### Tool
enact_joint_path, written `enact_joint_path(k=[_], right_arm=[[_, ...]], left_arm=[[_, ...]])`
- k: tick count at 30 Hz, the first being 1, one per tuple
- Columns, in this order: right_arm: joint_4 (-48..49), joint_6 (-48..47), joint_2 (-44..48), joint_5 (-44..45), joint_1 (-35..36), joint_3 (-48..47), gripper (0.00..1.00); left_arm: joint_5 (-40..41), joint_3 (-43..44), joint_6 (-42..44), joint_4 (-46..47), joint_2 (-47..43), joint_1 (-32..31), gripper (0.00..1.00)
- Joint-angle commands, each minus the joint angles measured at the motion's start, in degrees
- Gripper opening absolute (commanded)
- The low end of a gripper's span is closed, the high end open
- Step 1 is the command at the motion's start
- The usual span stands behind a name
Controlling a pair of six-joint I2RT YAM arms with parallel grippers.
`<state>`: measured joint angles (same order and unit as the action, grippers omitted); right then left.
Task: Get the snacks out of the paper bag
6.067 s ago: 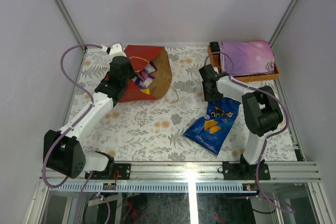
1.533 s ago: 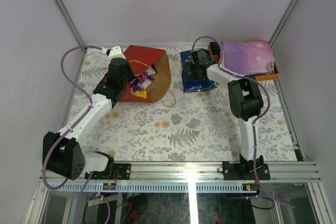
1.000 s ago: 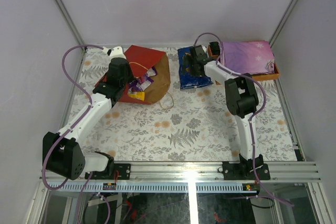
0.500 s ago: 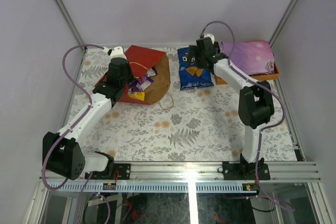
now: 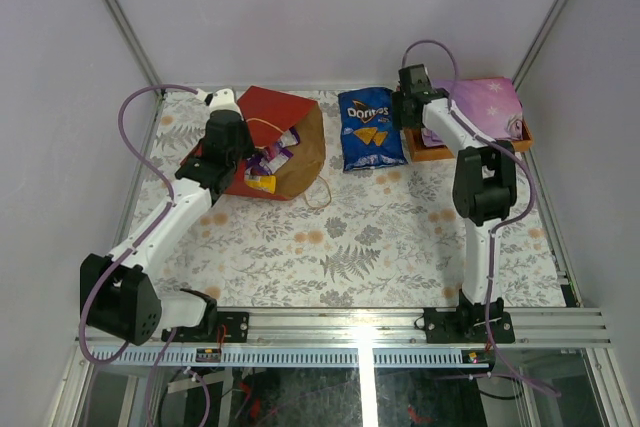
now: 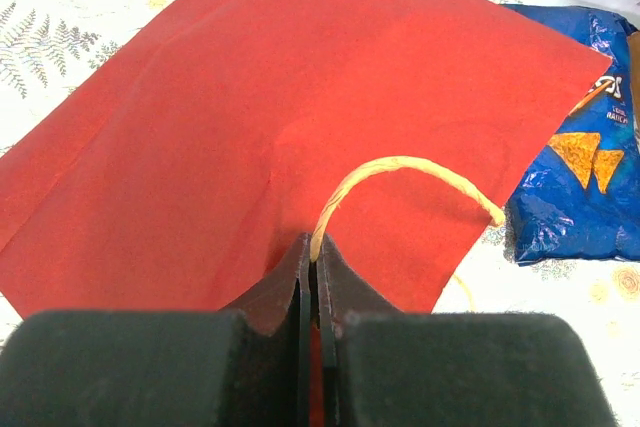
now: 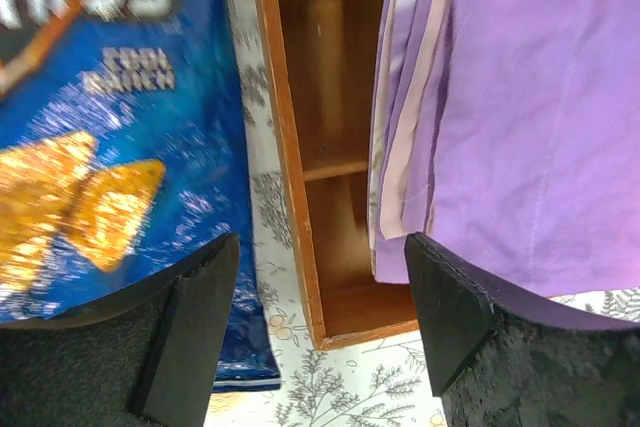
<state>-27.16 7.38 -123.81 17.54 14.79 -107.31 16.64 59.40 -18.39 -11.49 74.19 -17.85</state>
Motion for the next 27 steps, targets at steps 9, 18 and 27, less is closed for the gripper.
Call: enact_joint_path(k=[9,18,27], right_arm=[[1.22,-0.92,-4.63,-1.88,-1.04,4.44,0.62],[2.12,2.7,-5.92,-2.29,-1.03,3.9,0.2],[3.61,11.19,-6.8,-0.8,-1.07,2.78,0.0]], left_arm=[[1.54,0.15,1.06,-2.19,-2.11,0.88,0.0],[1.76,0.79,1.25,-2.66,-2.04,0.93,0.0],[0.29,1.79,2.07,-3.19,-0.86,0.91,0.0]])
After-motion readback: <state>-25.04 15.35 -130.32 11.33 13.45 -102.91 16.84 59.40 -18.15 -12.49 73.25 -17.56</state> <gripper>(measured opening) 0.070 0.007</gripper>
